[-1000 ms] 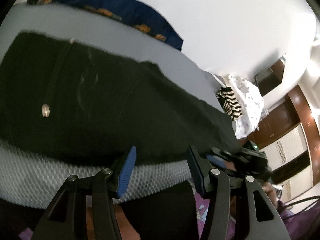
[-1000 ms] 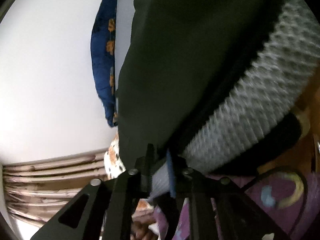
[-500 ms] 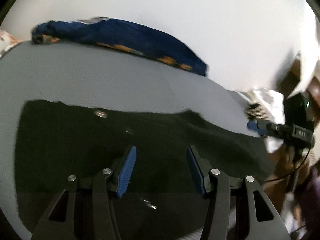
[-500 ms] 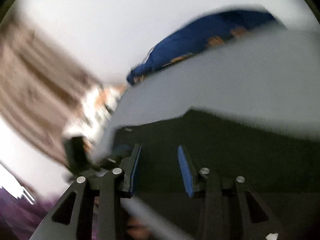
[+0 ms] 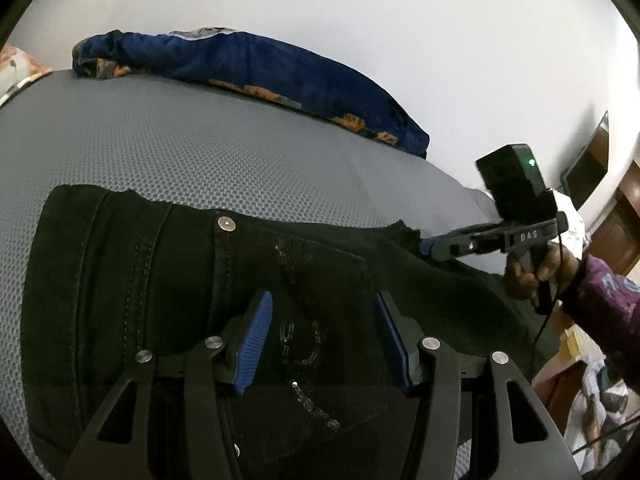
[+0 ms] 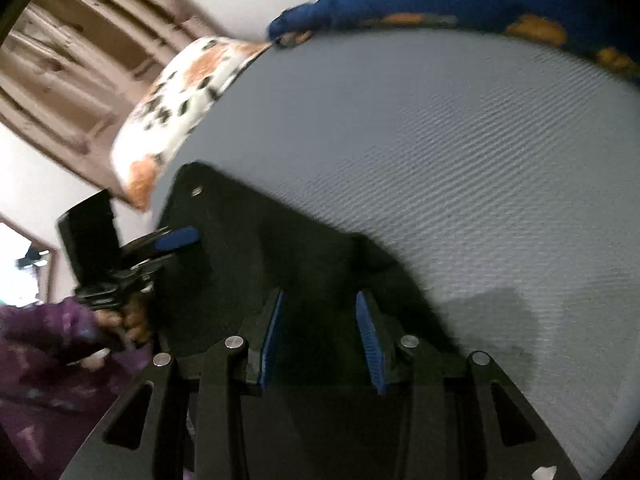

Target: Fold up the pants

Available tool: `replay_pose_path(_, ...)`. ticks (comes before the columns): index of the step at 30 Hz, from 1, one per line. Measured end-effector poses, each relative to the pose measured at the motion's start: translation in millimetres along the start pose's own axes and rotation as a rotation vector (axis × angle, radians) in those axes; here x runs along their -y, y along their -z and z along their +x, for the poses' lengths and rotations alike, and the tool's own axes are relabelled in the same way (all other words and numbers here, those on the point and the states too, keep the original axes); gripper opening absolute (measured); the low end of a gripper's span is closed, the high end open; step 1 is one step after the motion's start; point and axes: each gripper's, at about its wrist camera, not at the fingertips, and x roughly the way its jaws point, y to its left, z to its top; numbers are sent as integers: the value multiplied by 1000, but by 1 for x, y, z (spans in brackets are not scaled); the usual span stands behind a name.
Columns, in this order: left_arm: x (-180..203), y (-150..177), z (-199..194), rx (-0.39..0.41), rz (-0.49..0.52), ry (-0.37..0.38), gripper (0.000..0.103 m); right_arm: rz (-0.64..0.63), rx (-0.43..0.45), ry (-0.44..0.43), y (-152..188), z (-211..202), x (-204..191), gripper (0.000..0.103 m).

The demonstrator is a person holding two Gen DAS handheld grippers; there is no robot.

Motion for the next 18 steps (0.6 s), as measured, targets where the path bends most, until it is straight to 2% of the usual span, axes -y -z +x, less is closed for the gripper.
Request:
replay_pose_path(4, 2, -2, 1, -9, 3, 0, 54, 0, -21, -15, -8, 18, 6, 36)
replay_pose_path(8, 2, -2, 1, -15, -5, 3, 54, 5, 22, -26, -7, 3, 10, 36)
replay_pose_path(10, 2, -2, 1, -17, -13, 8, 54, -62, 38, 16, -3, -11, 2, 37)
replay_pose_path(12, 1, -2, 1, -20, -11, 9, 54, -78, 39, 51, -5, -18, 3, 37)
replay_pose_path(16, 1, -2, 1, -18, -6, 9, 54, -39, 12, 62, -7, -13, 22, 39)
replay_pose_path(18, 1, -2, 1, -18, -3, 8, 54, -31, 3, 36, -9, -5, 25, 39)
